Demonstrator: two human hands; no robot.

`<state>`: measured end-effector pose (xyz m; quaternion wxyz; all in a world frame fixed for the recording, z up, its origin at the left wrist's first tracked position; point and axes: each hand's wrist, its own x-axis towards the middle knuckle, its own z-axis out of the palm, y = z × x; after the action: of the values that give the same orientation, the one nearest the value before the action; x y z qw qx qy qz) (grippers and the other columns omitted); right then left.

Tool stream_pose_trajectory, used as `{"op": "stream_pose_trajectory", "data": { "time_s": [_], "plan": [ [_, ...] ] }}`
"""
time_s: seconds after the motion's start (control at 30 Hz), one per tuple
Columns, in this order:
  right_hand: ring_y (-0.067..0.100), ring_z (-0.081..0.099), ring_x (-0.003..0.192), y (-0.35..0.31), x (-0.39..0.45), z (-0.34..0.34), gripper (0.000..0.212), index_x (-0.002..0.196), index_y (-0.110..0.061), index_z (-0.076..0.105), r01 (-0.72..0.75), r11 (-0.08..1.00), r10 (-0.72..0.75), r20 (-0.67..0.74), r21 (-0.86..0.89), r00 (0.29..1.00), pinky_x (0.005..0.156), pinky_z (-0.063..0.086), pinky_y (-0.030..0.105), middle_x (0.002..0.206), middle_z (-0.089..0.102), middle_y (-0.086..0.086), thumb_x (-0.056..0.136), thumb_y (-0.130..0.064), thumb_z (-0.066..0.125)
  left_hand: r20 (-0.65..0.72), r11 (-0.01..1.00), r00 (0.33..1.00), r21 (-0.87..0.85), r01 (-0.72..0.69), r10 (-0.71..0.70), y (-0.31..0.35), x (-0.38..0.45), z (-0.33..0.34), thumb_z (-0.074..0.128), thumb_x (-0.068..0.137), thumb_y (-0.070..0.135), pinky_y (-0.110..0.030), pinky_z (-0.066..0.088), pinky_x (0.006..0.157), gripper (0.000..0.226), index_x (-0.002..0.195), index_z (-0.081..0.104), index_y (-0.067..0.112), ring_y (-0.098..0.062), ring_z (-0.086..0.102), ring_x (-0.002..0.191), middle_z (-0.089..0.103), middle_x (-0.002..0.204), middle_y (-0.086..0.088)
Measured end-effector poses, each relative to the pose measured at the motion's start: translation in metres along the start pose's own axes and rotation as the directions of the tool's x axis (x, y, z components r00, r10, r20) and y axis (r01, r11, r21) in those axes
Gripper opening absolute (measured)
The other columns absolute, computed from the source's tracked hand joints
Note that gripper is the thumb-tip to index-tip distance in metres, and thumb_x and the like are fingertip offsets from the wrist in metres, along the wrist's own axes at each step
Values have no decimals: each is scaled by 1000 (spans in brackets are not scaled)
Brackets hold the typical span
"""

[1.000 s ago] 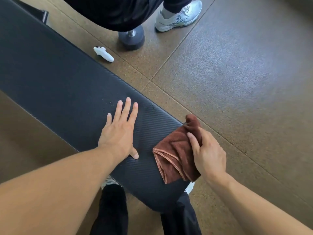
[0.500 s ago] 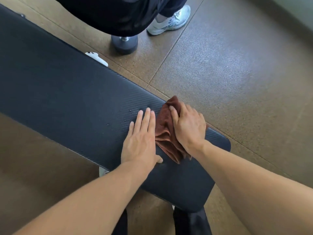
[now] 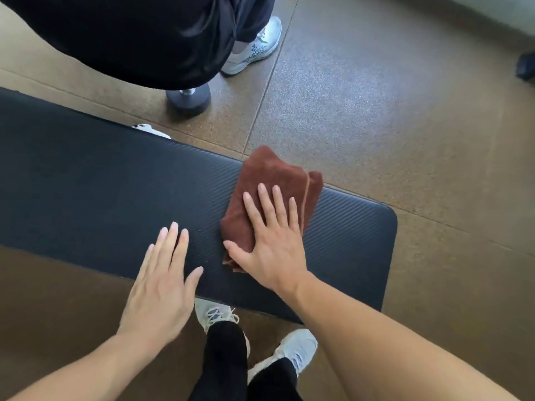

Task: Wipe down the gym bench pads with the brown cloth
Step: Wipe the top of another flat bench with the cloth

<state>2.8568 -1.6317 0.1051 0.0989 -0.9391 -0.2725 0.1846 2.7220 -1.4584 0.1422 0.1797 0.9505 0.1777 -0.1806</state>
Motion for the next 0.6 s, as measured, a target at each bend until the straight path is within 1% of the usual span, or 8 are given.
{"op": "stream_pose_trajectory", "data": {
  "time_s": [0.07, 0.13, 0.17, 0.27, 0.33, 0.47, 0.53, 0.6],
  "plan": [
    [25, -14, 161, 1, -23, 7, 92, 167, -27, 16, 21, 1000, -21, 28, 6, 999, 129, -3, 54, 176, -1, 2, 91, -72, 44, -21, 999, 1000, -41, 14, -14, 17, 11, 2, 25, 106, 46, -30, -1, 126, 64, 162, 15, 15, -8, -7, 156, 3, 170, 1],
    [23, -14, 161, 5, -48, 15, 88, 167, -29, 17, 20, 1000, -21, 36, 20, 999, 130, 0, 54, 176, -1, 1, 93, -67, 45, -32, 998, 999, -64, -7, 5, 41, 24, 3, 30, 103, 43, -33, 3, 126, 66, 162, 16, 14, -9, -5, 156, 5, 170, 0],
    [22, -13, 161, 9, -62, 18, 85, 166, -30, 18, 11, 999, -12, 35, 32, 999, 130, 1, 53, 176, -1, -1, 94, -65, 45, -35, 997, 999, -75, -23, 21, 55, 30, 4, 33, 104, 39, -33, 3, 126, 65, 161, 17, 14, -9, -4, 156, 6, 170, 0],
    [22, -2, 162, 25, -110, 31, 82, 165, -29, 25, -36, 998, 35, 27, 59, 999, 129, 7, 50, 175, 8, -1, 93, -60, 49, 1, 991, 997, -109, -79, 79, 100, 43, 14, 36, 106, 31, -28, -2, 125, 60, 161, 18, 16, -12, 2, 156, 11, 170, -1],
    [23, 6, 162, 40, -144, 37, 83, 164, -29, 28, -67, 997, 66, 23, 38, 998, 127, 12, 49, 174, 14, -1, 91, -59, 52, 27, 989, 995, -118, -89, 93, 128, 46, 22, 35, 107, 31, -29, -2, 126, 59, 161, 16, 16, -14, 0, 157, 9, 170, -2],
    [25, 21, 159, 83, -180, 29, 80, 162, -26, 35, -160, 987, 160, 2, 1, 987, 126, 17, 50, 172, 21, -1, 89, -55, 51, 34, 988, 989, -57, -140, 142, 171, 56, 31, 31, 108, 29, -39, 2, 127, 60, 162, 9, 16, -18, -5, 157, 1, 171, -1],
    [24, 19, 160, 106, -174, 18, 78, 163, -26, 34, -219, 976, 219, -3, 6, 976, 127, 16, 50, 172, 21, 0, 91, -55, 46, 93, 987, 983, 11, -158, 157, 182, 60, 35, 30, 107, 31, -41, 3, 127, 62, 162, 4, 16, -20, -8, 157, -4, 171, -1],
    [26, 17, 160, 127, -152, 3, 78, 164, -26, 30, -296, 954, 298, -29, 51, 954, 129, 12, 50, 173, 18, 1, 93, -55, 41, 155, 977, 975, 114, -179, 161, 184, 61, 36, 31, 106, 35, -42, 5, 127, 67, 162, -2, 15, -21, -11, 156, -11, 170, -2]
  ]
}}
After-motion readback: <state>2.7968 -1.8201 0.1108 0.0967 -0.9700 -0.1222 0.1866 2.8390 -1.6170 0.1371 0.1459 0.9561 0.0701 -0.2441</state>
